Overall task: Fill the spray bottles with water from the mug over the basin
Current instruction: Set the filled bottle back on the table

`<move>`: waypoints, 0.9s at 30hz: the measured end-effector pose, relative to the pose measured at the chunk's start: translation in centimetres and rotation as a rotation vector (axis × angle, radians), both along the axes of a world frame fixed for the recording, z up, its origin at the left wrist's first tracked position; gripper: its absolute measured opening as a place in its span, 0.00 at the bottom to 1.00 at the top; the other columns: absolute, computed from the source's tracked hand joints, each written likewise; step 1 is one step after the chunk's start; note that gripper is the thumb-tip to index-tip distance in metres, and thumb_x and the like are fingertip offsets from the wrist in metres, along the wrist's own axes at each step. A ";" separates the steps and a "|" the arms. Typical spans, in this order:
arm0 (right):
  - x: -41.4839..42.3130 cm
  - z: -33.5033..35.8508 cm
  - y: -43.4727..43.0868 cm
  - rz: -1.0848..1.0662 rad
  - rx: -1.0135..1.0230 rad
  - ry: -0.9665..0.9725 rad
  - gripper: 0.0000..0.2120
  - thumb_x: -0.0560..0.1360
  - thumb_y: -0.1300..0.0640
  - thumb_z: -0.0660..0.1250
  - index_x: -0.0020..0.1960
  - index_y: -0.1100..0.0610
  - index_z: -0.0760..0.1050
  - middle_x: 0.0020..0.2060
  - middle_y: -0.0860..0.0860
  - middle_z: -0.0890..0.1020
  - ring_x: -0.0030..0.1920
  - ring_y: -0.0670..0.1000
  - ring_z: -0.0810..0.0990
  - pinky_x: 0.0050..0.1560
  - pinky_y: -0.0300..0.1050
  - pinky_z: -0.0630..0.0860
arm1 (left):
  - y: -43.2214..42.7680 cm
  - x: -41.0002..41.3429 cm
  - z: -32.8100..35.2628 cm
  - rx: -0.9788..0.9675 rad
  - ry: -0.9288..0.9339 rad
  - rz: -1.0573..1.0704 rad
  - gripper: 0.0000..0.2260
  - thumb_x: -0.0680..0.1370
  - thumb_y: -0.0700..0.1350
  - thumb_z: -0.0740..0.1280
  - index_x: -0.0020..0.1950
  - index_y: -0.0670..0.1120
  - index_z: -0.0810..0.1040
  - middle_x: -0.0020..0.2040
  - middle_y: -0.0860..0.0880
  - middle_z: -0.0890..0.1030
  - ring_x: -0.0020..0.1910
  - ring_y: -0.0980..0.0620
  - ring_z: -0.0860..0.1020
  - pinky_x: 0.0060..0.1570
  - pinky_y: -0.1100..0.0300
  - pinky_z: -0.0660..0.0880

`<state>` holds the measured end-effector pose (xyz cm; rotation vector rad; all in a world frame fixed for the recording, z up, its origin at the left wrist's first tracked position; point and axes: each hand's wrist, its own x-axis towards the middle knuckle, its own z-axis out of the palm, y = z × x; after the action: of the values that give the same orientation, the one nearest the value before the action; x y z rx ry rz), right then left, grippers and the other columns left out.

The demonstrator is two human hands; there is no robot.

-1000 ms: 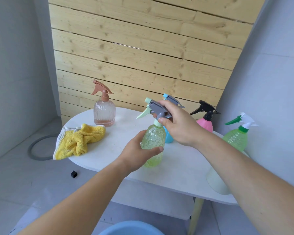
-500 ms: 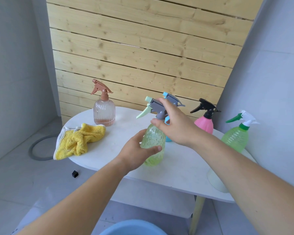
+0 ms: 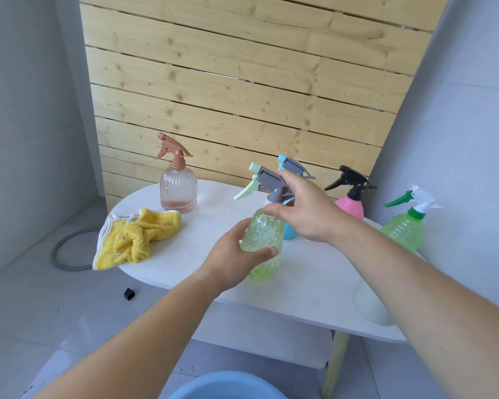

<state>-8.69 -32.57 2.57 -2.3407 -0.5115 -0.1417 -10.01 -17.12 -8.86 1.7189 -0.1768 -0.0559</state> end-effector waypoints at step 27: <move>0.7 -1.5 -0.8 -0.019 0.293 0.078 0.10 0.73 0.63 0.74 0.53 0.60 0.80 0.50 0.53 0.85 0.54 0.51 0.84 0.62 0.47 0.77 | -0.1 0.2 -0.5 0.074 -0.014 0.050 0.33 0.65 0.60 0.79 0.68 0.63 0.74 0.60 0.54 0.80 0.57 0.54 0.81 0.56 0.49 0.81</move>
<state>-8.01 -33.37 1.11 -2.0569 -0.4010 -0.1242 -9.77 -17.20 -9.34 1.7973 -0.1434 -0.0142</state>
